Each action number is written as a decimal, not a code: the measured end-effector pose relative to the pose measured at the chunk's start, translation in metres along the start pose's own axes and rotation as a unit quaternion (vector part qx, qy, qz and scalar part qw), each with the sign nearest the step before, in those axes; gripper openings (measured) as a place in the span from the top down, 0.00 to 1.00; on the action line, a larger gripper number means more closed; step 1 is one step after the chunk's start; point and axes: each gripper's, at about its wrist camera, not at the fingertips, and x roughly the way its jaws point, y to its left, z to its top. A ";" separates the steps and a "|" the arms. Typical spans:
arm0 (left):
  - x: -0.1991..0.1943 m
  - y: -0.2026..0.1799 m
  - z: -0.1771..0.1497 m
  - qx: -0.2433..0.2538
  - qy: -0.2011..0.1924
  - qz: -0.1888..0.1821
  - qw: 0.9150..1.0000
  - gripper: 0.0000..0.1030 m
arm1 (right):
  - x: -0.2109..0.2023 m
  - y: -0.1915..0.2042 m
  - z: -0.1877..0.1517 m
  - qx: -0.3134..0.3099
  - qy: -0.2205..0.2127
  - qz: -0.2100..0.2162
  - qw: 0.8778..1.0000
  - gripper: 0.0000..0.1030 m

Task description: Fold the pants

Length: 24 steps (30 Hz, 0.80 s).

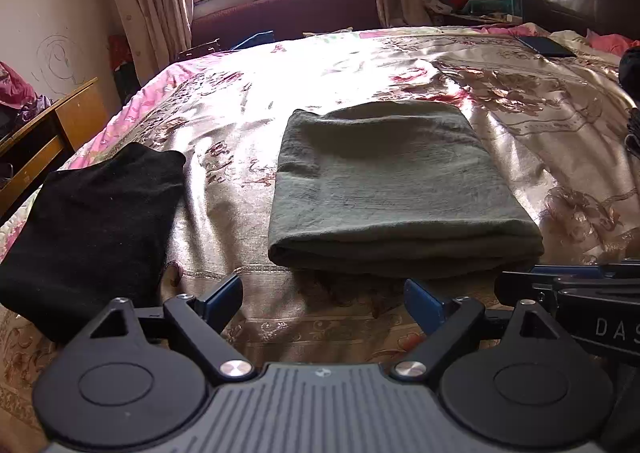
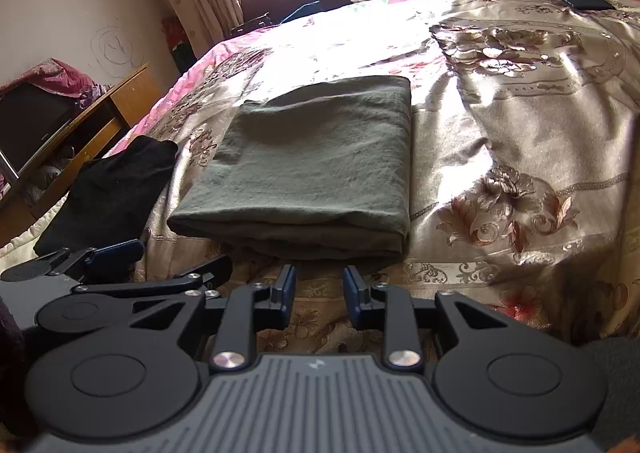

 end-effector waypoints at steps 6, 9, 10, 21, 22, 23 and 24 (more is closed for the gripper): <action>0.000 0.007 0.000 -0.027 0.005 -0.004 1.000 0.00 | 0.000 0.000 -0.001 0.000 0.002 -0.002 1.000 0.72; 0.000 0.009 -0.002 -0.037 0.008 -0.006 0.999 0.00 | -0.001 0.000 -0.001 0.002 0.003 -0.004 1.000 0.72; 0.000 0.009 -0.002 -0.038 0.008 -0.007 0.999 0.00 | -0.001 -0.001 -0.001 0.003 0.003 -0.004 1.000 0.72; -0.001 0.005 -0.004 -0.032 0.023 -0.006 0.999 0.00 | -0.002 -0.001 -0.003 -0.004 0.010 -0.025 1.000 0.68; -0.001 0.006 -0.004 -0.035 0.025 -0.008 0.999 0.00 | -0.002 -0.001 -0.004 -0.005 0.012 -0.027 1.000 0.68; -0.002 0.007 -0.004 -0.037 0.026 -0.009 0.999 0.00 | -0.002 -0.001 -0.004 -0.005 0.013 -0.028 1.000 0.68; -0.002 0.007 -0.005 -0.039 0.027 -0.011 0.999 0.00 | -0.002 -0.002 -0.005 -0.006 0.014 -0.028 0.999 0.68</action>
